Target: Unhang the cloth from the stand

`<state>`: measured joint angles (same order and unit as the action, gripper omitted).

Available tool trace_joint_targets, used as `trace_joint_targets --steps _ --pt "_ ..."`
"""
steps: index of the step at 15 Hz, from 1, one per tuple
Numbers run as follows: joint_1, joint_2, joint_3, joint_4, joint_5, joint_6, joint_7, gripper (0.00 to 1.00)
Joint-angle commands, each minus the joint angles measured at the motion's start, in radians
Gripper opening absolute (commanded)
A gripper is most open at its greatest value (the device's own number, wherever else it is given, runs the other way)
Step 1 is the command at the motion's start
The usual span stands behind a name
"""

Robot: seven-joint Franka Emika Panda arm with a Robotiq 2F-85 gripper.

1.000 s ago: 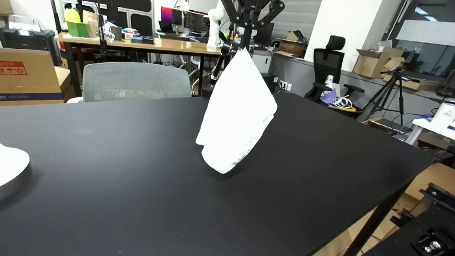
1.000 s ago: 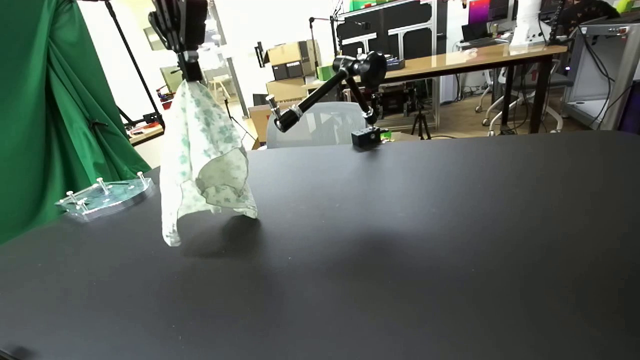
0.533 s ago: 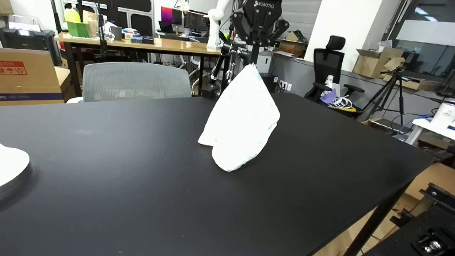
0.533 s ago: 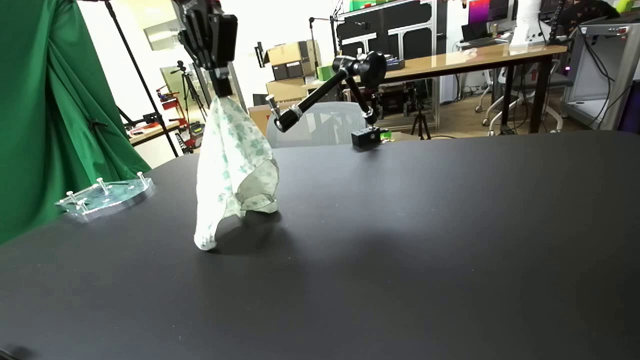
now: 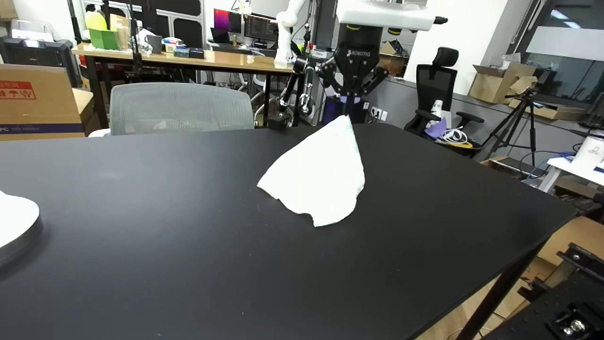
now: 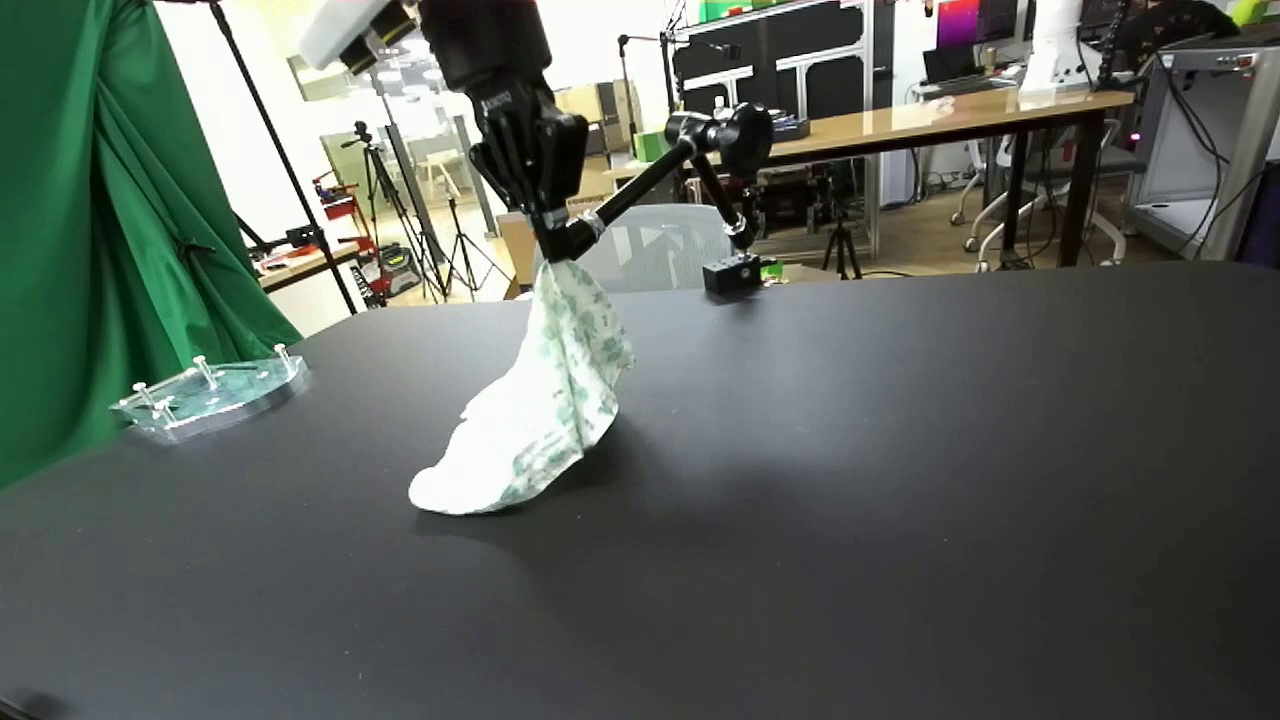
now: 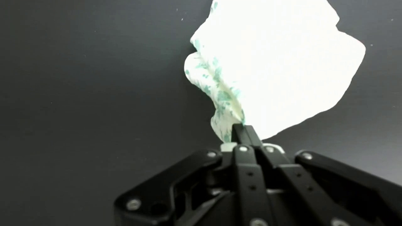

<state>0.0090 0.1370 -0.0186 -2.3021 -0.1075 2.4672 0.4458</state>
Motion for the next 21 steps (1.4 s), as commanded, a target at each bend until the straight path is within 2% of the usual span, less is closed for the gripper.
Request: trace_joint_targets --steps 1,7,11,14,16,18,21 --pt "0.011 0.018 -0.03 0.001 -0.024 0.015 0.055 0.32" --pt "0.023 -0.03 -0.022 -0.02 -0.004 -0.034 0.018 0.74" --pt "0.034 -0.09 0.006 -0.032 0.011 -0.171 -0.082 0.98" --pt "0.045 -0.135 0.028 -0.024 -0.023 -0.383 -0.16 1.0" --pt "0.048 -0.16 0.04 -0.023 -0.048 -0.462 -0.187 1.0" --pt "0.047 -0.18 0.05 -0.022 -0.062 -0.506 -0.196 1.0" --pt "0.041 -0.198 0.054 -0.017 -0.05 -0.511 -0.18 1.0"
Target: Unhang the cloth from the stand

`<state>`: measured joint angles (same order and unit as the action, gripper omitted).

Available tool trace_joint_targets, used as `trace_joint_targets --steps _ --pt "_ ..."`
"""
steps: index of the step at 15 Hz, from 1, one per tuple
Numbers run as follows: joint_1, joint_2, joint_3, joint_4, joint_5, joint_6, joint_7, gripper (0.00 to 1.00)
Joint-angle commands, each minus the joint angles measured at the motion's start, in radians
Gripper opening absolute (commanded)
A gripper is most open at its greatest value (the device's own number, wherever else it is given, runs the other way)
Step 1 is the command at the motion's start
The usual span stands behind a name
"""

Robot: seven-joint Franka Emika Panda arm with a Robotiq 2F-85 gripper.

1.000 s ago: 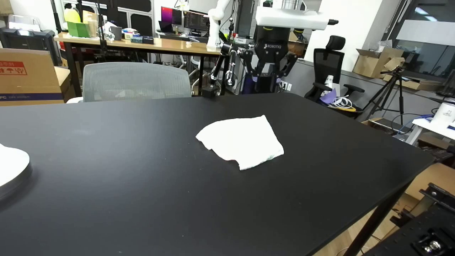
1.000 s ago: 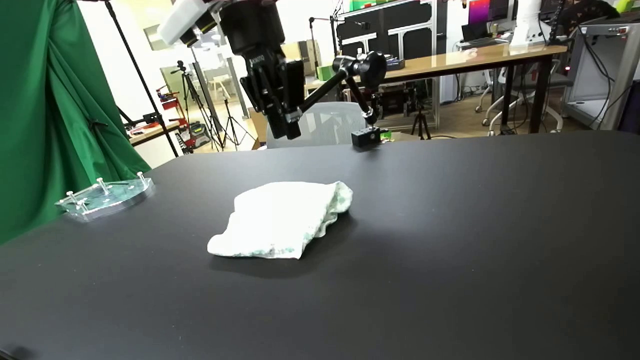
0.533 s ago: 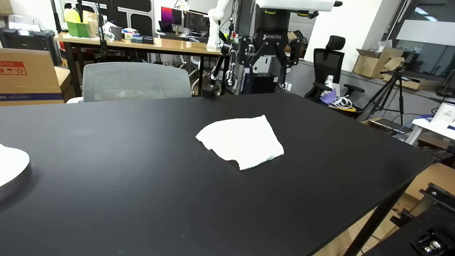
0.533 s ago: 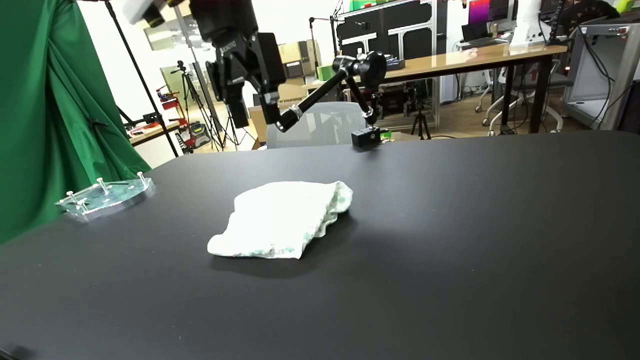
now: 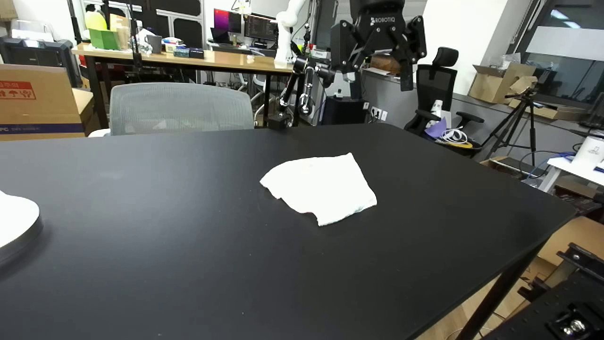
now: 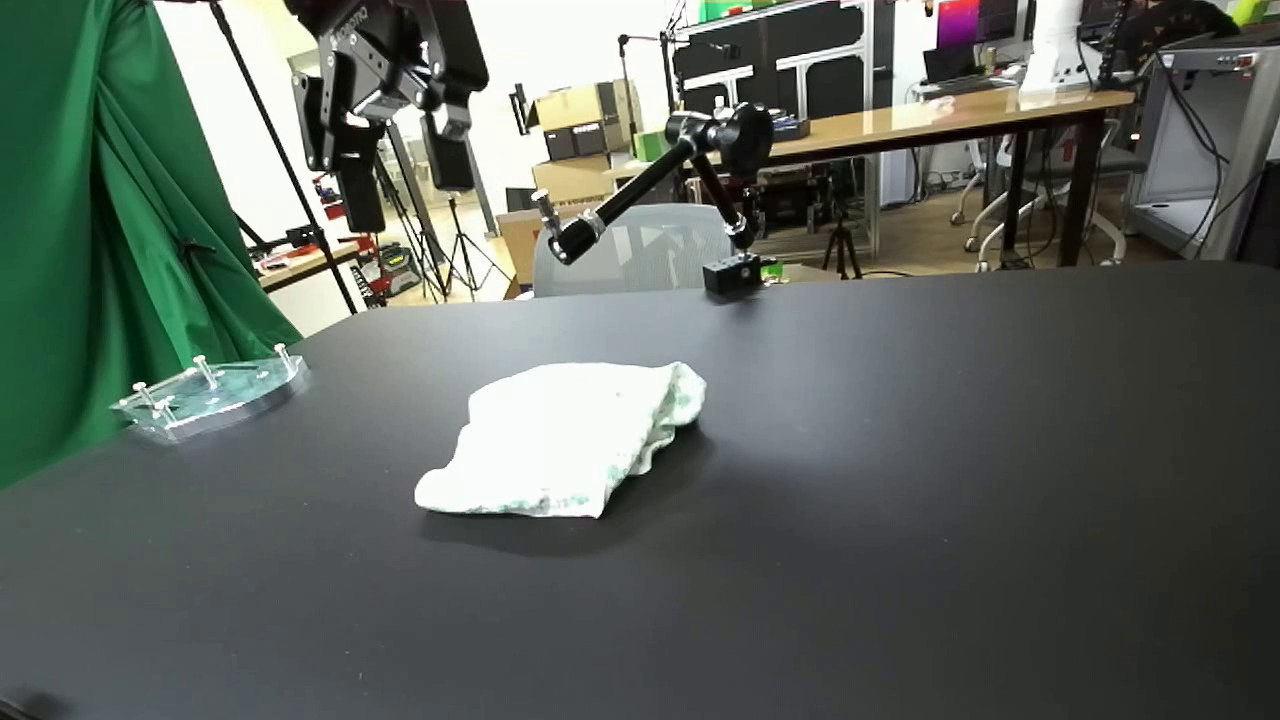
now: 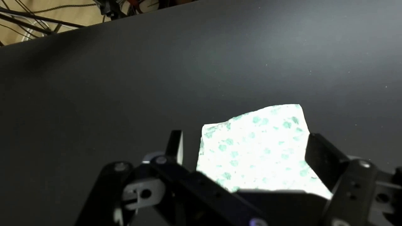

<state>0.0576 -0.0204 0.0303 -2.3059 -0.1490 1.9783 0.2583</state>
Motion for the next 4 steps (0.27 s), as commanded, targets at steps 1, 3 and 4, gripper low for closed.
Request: trace_joint_targets --steps 1,3,4 --pt "-0.009 -0.044 0.005 -0.013 -0.005 -0.026 0.009 1.0" --pt "-0.014 -0.04 0.002 -0.005 0.003 -0.033 0.014 1.0" --pt "-0.018 -0.032 0.0 0.003 0.017 -0.046 0.016 1.0"
